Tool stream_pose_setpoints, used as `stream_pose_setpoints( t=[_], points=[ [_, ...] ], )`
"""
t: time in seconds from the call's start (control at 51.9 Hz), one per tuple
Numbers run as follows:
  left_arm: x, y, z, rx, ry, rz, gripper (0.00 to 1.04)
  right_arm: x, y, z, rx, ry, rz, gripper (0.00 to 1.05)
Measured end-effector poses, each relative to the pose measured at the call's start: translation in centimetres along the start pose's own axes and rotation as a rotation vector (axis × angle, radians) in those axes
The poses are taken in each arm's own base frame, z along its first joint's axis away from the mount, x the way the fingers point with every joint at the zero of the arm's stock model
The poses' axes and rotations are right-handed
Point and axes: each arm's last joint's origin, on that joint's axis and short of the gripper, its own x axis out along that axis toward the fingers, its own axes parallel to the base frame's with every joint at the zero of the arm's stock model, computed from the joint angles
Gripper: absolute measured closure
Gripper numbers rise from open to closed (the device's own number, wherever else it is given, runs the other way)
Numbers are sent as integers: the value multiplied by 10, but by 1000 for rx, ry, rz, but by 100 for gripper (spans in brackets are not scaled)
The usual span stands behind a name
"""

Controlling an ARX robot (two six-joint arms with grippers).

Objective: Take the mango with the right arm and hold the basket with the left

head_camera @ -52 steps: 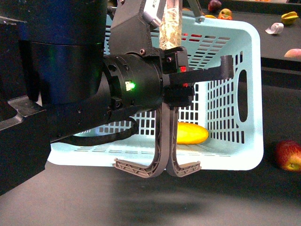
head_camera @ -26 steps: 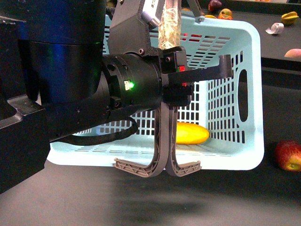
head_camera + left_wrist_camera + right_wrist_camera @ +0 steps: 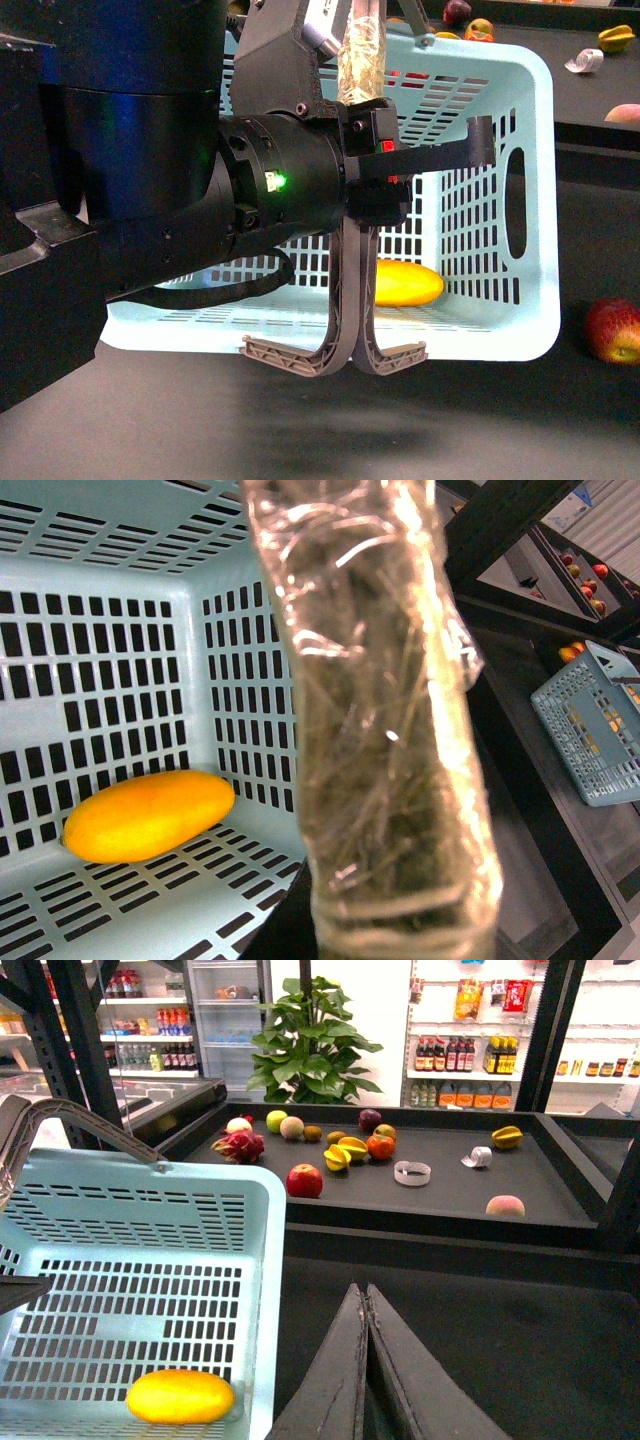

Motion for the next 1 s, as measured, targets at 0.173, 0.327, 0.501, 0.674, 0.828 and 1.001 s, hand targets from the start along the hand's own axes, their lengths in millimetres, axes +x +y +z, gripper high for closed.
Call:
stream_pose_setpoints(
  t=[0.173,0.327,0.501,0.674,0.828,1.001],
  points=[
    [0,0,0,0,0,0,100,0,0,0,-1,0,0,79],
    [0,0,0,0,0,0,100,0,0,0,-1,0,0,56],
    [3,-3,-2,90,-79,133,100,0,0,0,-1,0,-1,31],
    [28,1,20,246,-208,390,100,0,0,0,0,0,1,7],
    [44,33,54,13,-326,576,100,0,0,0,0,0,0,8],
    [54,71,60,-331,-426,713,100,0,0,0,0,0,2,8]
  ],
)
